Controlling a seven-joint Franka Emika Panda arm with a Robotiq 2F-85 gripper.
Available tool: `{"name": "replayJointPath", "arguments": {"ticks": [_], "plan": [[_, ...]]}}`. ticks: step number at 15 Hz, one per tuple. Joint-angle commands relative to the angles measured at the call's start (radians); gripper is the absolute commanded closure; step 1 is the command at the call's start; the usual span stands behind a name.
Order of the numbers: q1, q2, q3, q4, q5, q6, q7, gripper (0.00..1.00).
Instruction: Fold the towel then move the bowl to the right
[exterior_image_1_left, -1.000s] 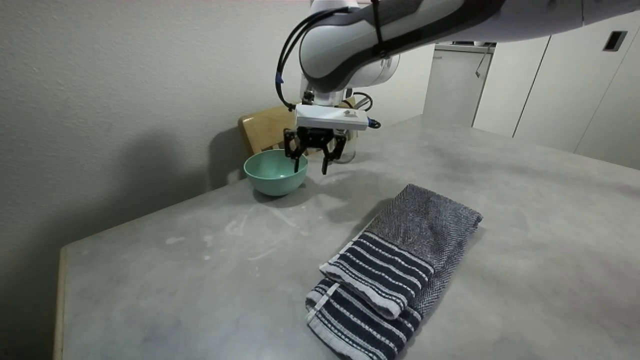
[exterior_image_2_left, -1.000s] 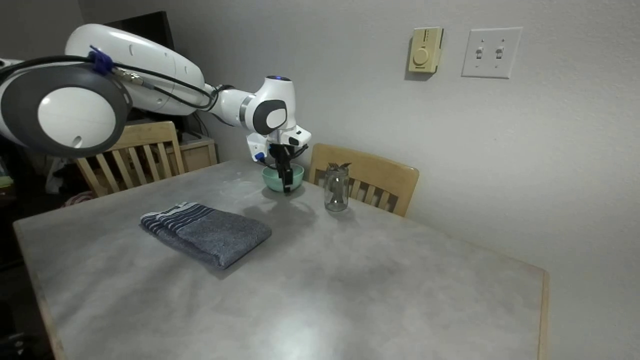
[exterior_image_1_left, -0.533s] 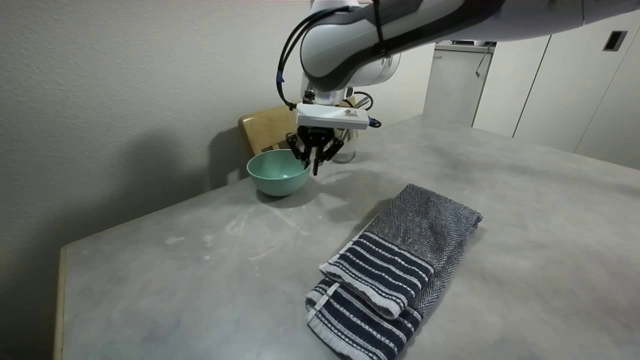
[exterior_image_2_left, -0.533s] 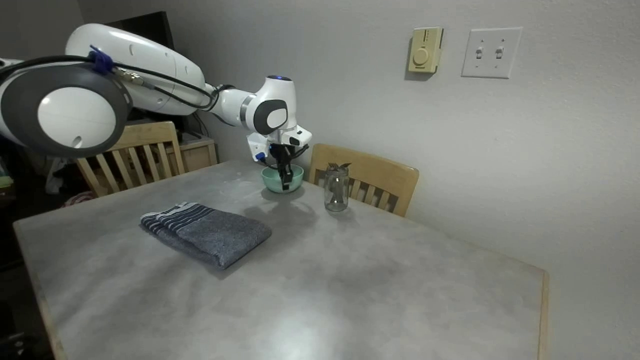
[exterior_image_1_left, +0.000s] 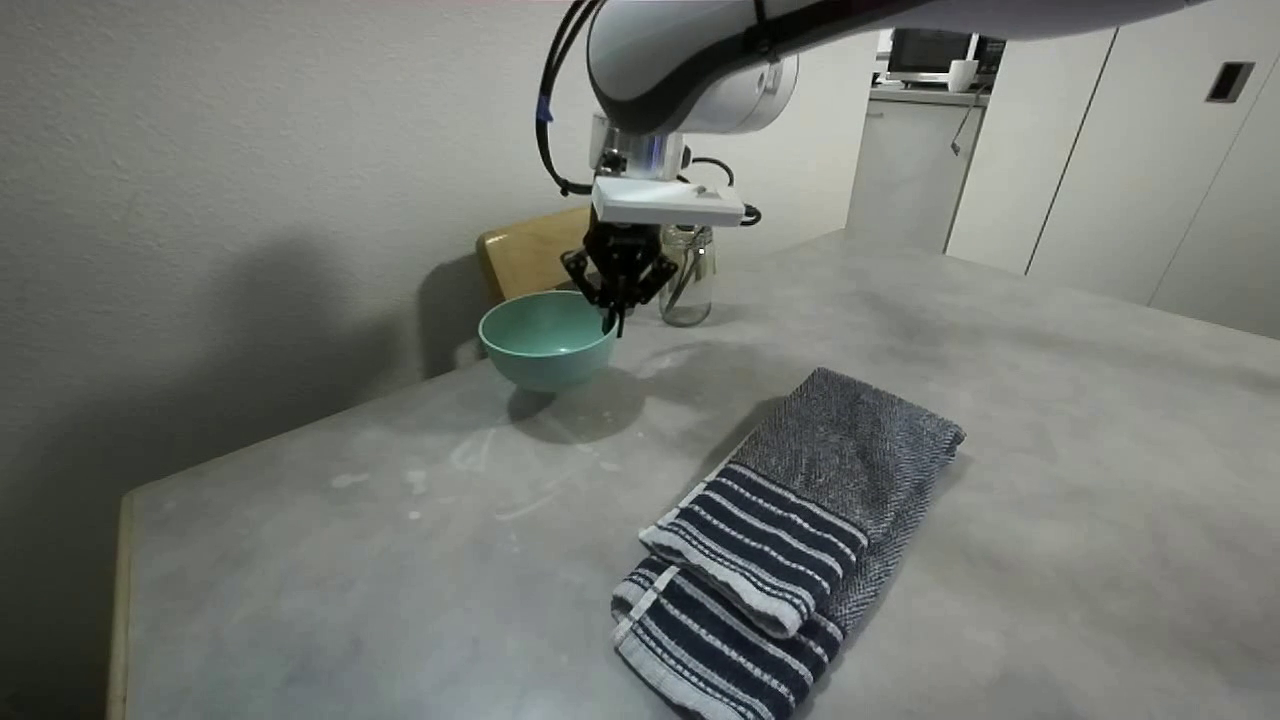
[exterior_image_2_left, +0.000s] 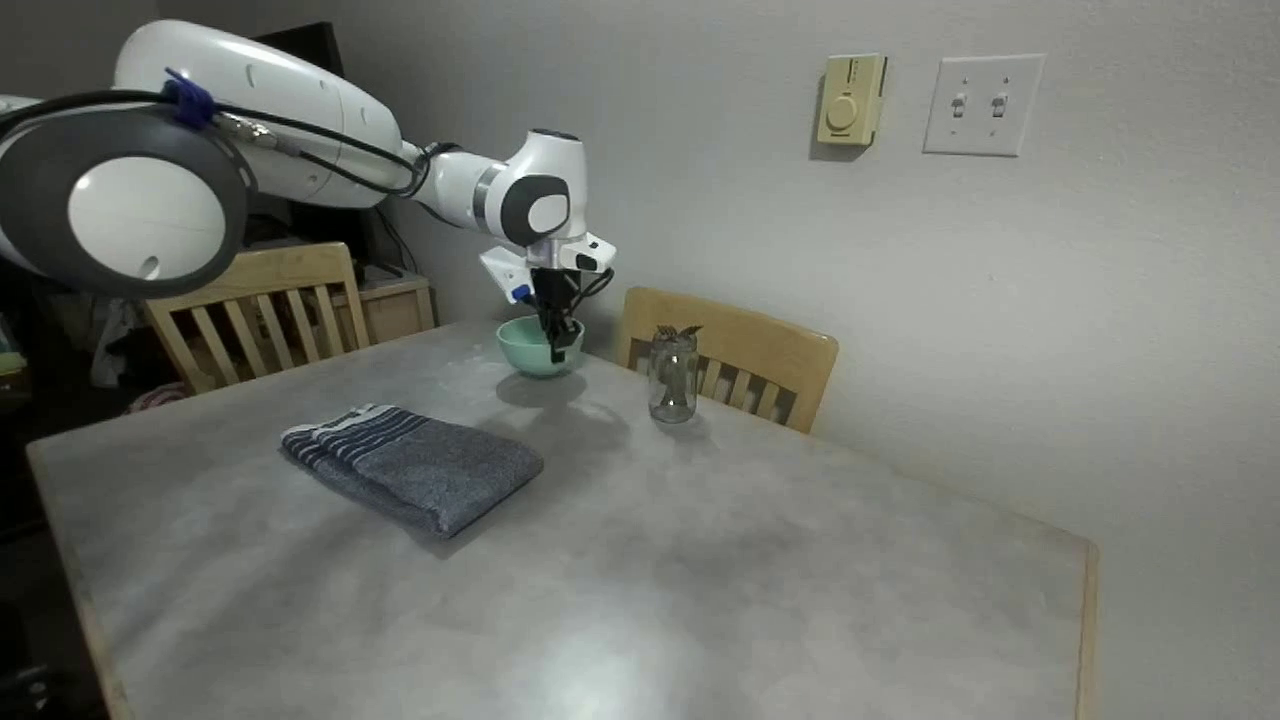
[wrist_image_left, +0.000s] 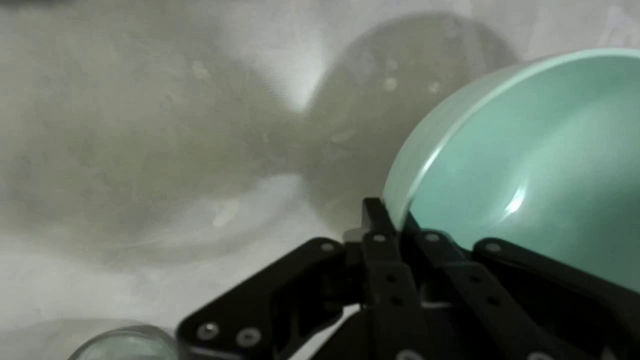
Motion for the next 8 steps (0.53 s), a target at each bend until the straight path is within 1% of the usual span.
{"name": "replayJointPath", "arguments": {"ticks": [1,5,8], "plan": [[0.004,-0.089,0.002,-0.041,-0.017,-0.069,-0.07,0.99],[0.011,-0.171,-0.009,-0.061,-0.053,-0.115,-0.131,0.99],[0.005,-0.237,-0.028,-0.083,-0.091,-0.132,-0.139,0.99]]}}
